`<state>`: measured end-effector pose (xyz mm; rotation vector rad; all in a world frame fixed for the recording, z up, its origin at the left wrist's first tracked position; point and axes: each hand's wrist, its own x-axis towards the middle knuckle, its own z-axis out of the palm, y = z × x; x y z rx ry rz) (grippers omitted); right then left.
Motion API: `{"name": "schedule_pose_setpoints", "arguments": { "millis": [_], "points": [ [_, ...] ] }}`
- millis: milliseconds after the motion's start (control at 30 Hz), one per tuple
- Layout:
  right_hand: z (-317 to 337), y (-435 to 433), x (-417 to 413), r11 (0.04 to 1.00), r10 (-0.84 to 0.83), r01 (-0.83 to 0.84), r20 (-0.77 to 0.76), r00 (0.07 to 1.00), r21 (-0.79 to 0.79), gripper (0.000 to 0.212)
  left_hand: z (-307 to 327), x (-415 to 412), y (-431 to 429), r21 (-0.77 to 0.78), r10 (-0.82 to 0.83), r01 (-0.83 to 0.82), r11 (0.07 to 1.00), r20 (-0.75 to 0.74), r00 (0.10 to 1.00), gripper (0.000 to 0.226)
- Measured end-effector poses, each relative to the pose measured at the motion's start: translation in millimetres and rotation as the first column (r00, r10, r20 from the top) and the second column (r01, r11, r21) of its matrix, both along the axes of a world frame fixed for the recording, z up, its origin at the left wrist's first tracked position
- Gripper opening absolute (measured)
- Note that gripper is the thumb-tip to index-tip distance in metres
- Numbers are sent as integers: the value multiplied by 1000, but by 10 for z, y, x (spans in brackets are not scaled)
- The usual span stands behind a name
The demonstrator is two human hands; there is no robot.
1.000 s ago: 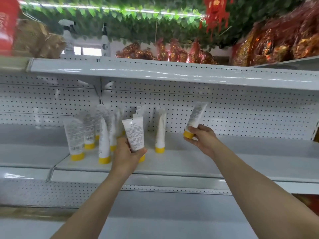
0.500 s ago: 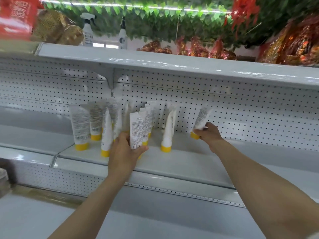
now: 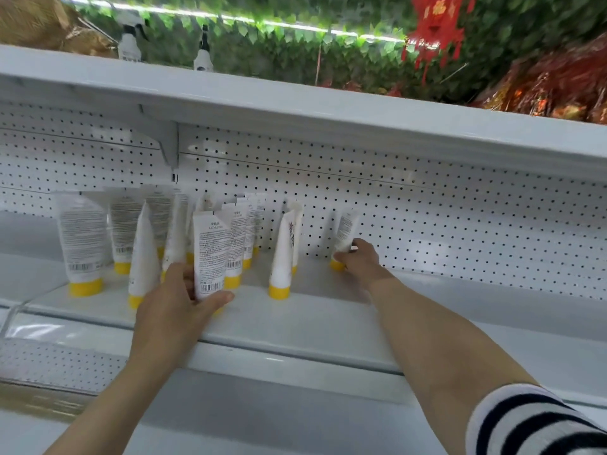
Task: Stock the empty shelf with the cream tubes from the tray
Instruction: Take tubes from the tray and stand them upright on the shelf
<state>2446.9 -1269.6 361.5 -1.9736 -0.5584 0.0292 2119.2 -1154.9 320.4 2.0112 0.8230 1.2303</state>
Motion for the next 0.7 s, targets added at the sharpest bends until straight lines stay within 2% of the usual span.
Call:
{"name": "schedule_pose_setpoints", "arguments": {
  "millis": [167, 267, 433, 700],
  "points": [
    [13, 148, 14, 998, -35, 38, 51, 998, -59, 24, 7, -7, -8, 1, 27, -27, 1000, -5, 1000, 46],
    [-5, 207, 26, 997, -47, 50, 64, 997, -55, 19, 10, -10, -24, 15, 38, -38, 999, -14, 999, 44],
    [-3, 255, 44, 995, -58, 64, 77, 995, -74, 35, 9, -13, -25, 6, 43, -42, 999, -20, 999, 46],
    [20, 284, 35, 990, -75, 85, 94, 993, -115, 36, 16, -25, -25, 4, 34, -34, 999, -35, 999, 48]
  ]
}}
